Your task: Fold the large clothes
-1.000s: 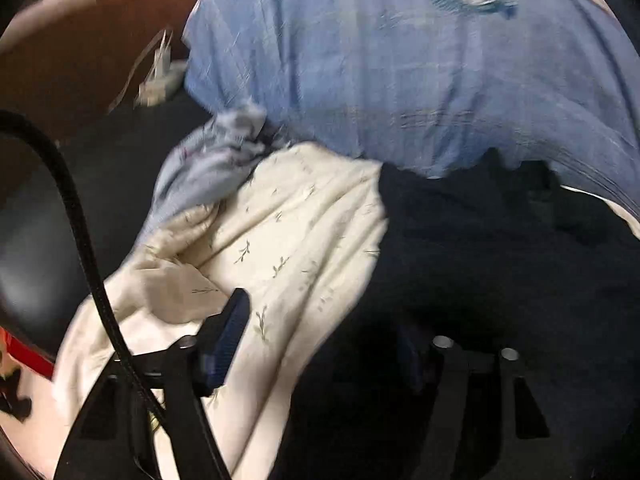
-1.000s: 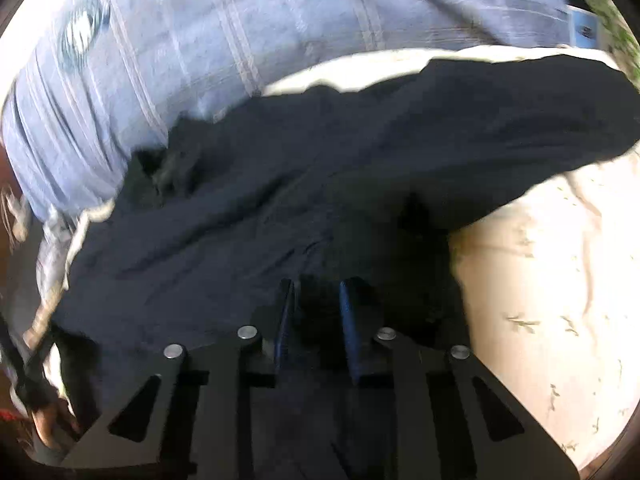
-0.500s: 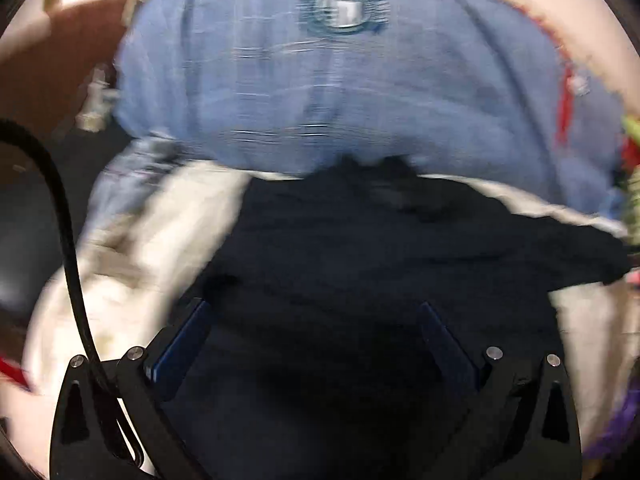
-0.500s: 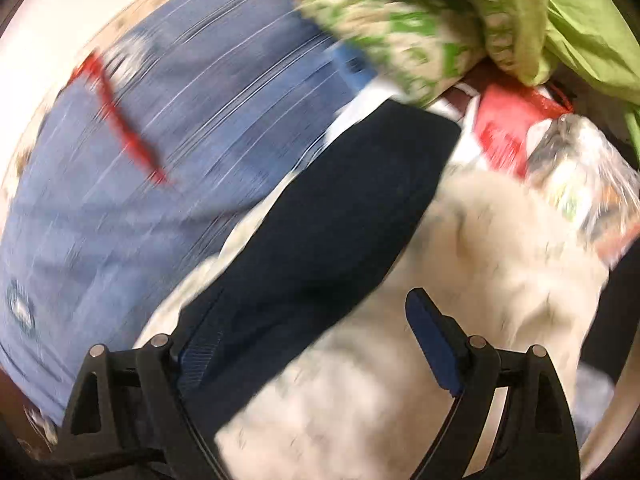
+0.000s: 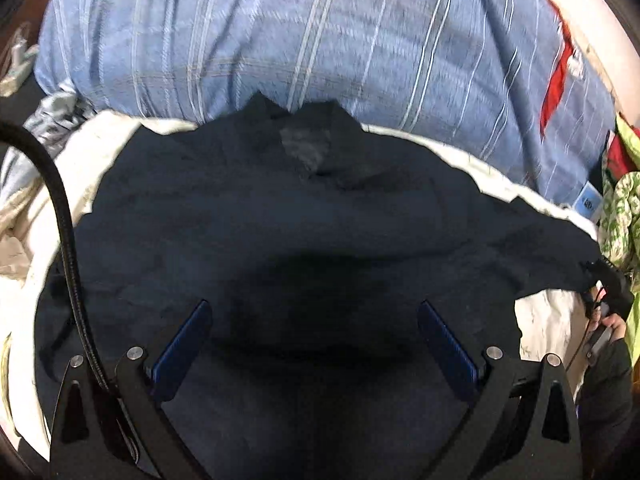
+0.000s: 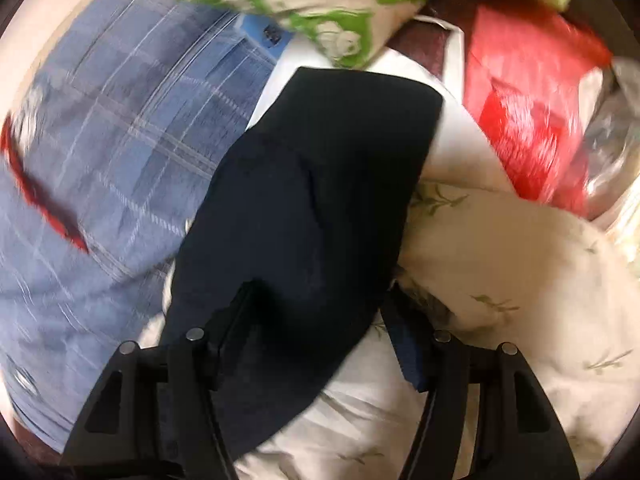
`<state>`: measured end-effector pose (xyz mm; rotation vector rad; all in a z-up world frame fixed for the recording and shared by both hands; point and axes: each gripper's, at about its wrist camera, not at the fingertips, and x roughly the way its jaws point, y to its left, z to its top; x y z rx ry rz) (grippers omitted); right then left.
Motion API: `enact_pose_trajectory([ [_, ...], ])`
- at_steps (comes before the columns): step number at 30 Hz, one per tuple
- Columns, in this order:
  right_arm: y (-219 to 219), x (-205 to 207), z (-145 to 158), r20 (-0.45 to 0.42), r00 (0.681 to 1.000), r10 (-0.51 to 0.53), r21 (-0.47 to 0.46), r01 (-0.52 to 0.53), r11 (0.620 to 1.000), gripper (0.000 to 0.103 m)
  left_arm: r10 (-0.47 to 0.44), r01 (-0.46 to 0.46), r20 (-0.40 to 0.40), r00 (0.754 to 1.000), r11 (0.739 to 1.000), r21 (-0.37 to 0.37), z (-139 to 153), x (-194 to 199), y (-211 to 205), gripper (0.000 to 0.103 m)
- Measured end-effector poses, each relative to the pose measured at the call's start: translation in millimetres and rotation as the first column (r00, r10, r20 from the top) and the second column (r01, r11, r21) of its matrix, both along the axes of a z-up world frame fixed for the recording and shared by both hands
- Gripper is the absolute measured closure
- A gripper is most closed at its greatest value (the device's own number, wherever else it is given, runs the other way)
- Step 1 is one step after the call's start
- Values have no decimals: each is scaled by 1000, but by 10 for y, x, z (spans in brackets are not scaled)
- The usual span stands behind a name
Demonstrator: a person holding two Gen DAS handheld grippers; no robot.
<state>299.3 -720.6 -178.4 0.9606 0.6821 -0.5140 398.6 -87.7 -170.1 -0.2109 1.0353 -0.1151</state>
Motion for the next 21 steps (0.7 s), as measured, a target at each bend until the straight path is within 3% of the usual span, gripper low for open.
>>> enact_pose_trajectory([
  [1,27,-50,24,17,1000,-8,4,8,1000,71,-1,1,-3,1000,1000,-6,-15,0,4,1],
  [2,66,-112,73,78,997,10,7,-11,1000,90,1,-1,0,1000,1000,-10,-30,-14,15,1],
  [4,106,-174,163,106,994,36,-41,-32,999,95,14,-14,-10,1000,1000,-6,-102,-28,39,1],
  [7,31,-113,132,107,992,60,-25,-58,998,97,21,-22,-60,998,1000,-9,-230,-6,75,1],
  [9,66,-162,173,167,984,58,-5,-58,998,98,37,-38,-67,997,999,-15,-259,-22,151,1],
  [12,317,-242,508,268,955,126,-73,-110,991,101,76,-77,-56,996,997,-24,-230,-27,295,1],
  [18,1398,-21,1369,372,854,364,-232,-295,927,101,145,-147,-25,989,984,-97,-26,-65,710,1],
  [21,2281,143,1634,366,773,518,-287,-436,853,101,205,-203,4,979,972,-119,95,-141,1045,1],
])
